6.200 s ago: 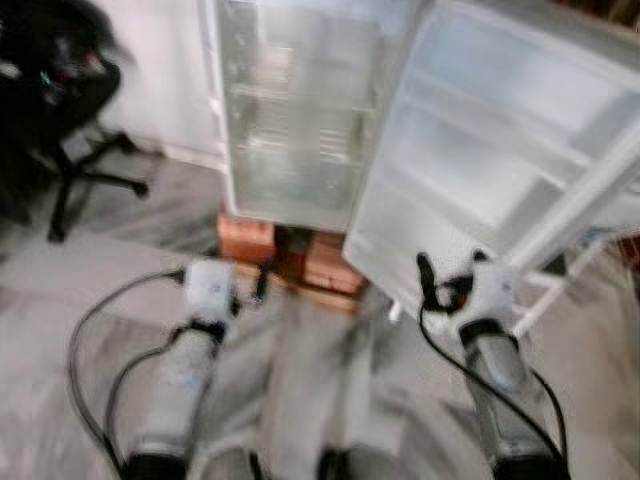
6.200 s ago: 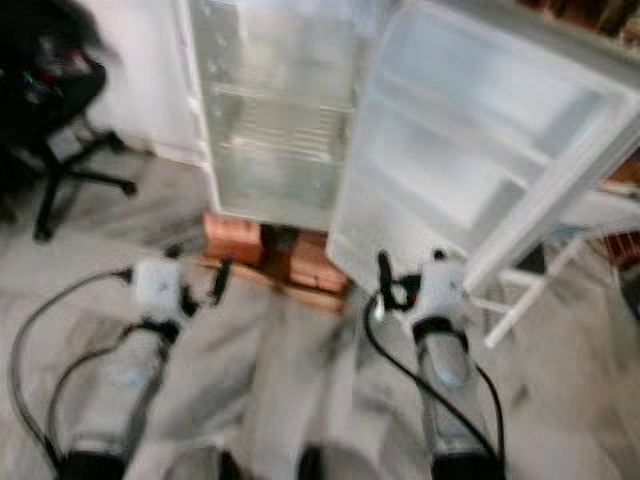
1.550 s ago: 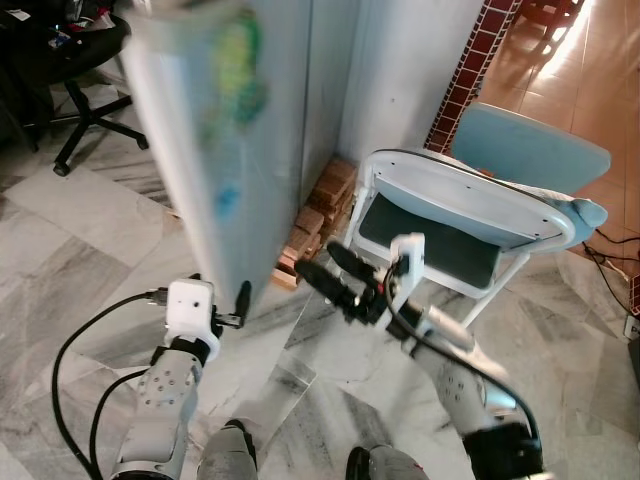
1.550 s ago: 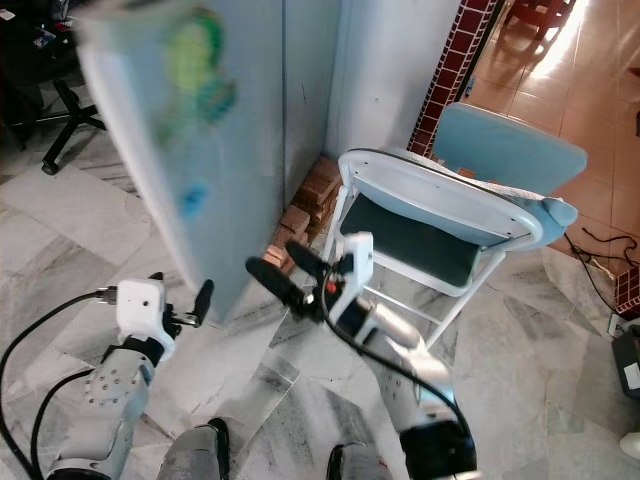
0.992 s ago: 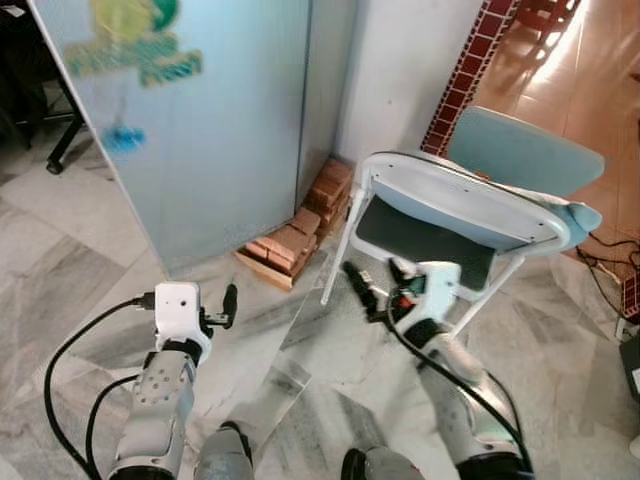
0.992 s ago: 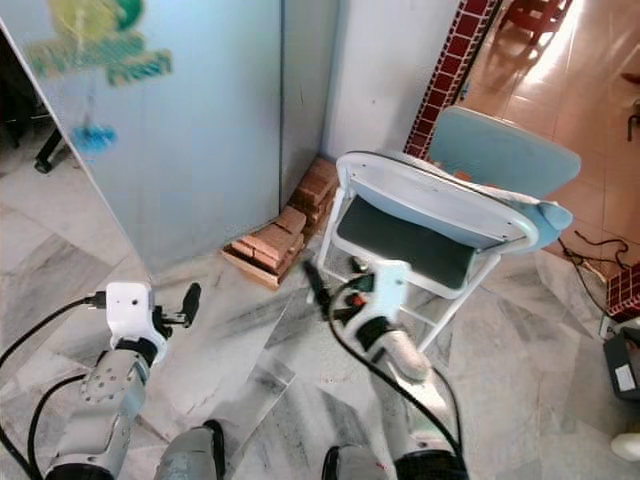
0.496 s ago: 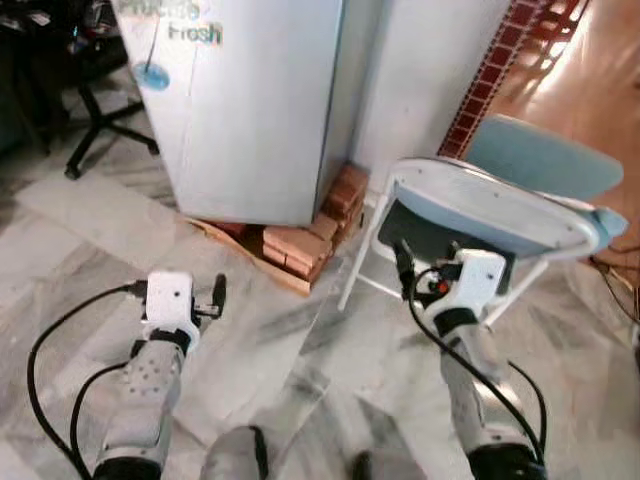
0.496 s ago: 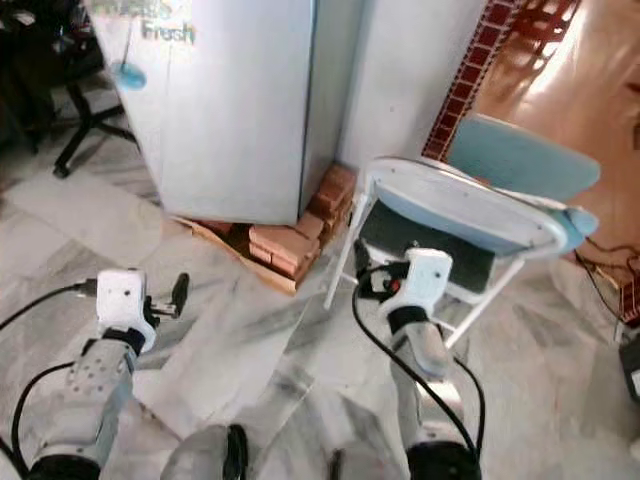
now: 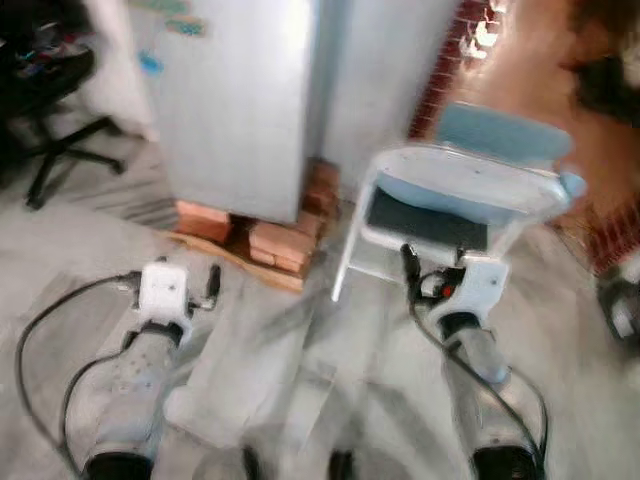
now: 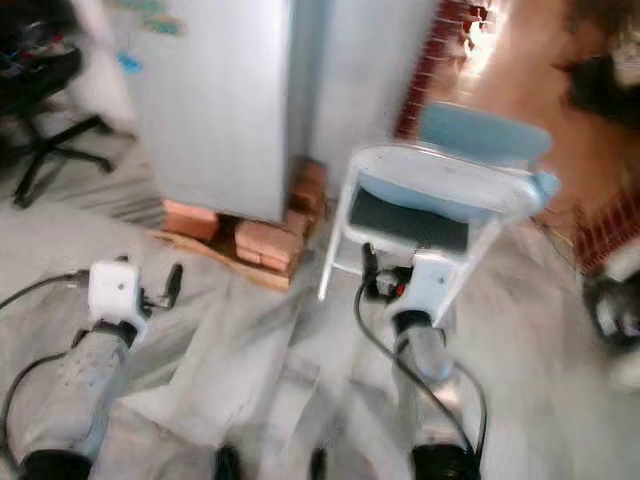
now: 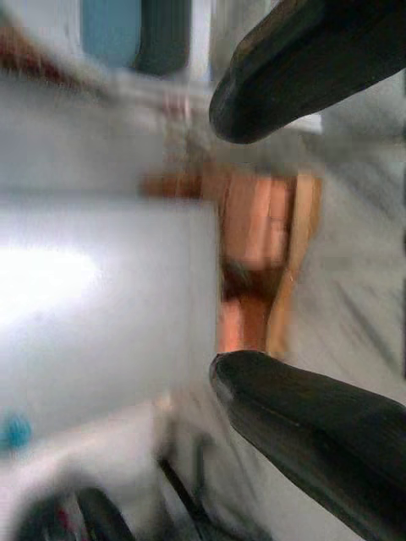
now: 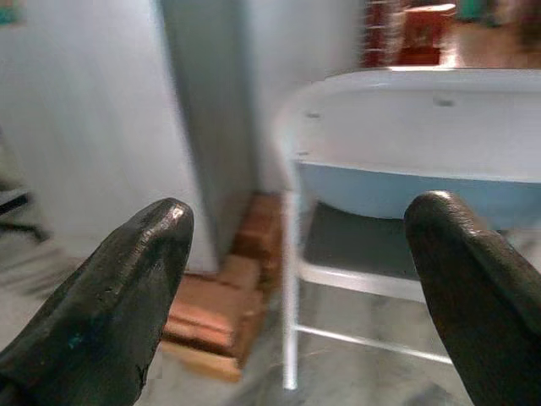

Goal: Restocking fridge

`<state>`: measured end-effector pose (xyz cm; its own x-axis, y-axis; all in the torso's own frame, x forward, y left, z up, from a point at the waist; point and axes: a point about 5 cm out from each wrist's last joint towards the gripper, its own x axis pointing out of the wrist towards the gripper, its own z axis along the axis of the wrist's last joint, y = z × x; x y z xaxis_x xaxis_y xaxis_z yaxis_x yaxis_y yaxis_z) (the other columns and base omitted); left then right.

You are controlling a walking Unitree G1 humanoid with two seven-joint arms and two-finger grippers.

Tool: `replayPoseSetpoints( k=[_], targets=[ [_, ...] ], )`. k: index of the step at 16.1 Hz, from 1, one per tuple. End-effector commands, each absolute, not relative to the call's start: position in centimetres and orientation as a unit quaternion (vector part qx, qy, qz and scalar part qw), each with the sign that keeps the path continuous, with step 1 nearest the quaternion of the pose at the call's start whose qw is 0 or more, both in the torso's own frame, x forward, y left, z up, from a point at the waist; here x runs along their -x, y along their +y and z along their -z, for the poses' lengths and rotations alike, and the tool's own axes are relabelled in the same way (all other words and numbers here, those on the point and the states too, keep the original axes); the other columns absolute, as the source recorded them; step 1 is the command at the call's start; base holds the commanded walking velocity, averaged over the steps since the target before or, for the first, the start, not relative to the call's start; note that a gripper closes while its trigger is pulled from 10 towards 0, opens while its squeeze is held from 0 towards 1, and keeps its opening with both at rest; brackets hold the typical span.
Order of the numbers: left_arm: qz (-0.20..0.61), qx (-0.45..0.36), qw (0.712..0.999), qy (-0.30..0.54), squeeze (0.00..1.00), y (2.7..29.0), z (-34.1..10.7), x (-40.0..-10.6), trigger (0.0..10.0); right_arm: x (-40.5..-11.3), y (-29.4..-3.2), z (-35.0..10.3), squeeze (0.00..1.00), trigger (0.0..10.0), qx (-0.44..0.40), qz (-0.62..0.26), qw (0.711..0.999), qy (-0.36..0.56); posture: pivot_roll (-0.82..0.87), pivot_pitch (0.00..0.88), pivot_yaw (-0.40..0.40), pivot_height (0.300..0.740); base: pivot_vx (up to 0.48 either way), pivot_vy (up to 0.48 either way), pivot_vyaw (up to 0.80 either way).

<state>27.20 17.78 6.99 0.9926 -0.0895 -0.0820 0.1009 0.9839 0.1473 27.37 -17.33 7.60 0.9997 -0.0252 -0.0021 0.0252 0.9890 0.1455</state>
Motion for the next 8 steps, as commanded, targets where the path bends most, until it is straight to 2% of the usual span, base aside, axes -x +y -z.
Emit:
replayPoseSetpoints(
  k=[1, 2, 8],
  targets=[
    [0.049, -0.094, 0.994, 0.027, 0.0, 18.2, -7.3, -27.2, 10.0, -27.4, -17.5, -7.7, 0.0, 10.0, -0.072, 0.019, 0.997, -0.003, 0.04, 0.122, -0.046, 0.74, 0.0, 0.48, -0.8],
    [0.046, -0.093, 0.994, 0.027, 0.0, 18.3, -7.4, -27.2, 10.0, -27.4, -17.5, -7.7, 0.0, 10.0, -0.07, 0.019, 0.997, -0.004, 0.04, 0.122, -0.046, 0.74, 0.0, 0.48, -0.68],
    [0.043, -0.088, 0.995, 0.024, 0.0, 18.6, -7.4, -27.0, 10.0, -27.0, -18.5, -7.9, 0.0, 10.0, -0.054, 0.031, 0.998, -0.008, 0.04, 0.111, -0.05, 0.74, 0.0, 0.48, 0.0]
  ],
)
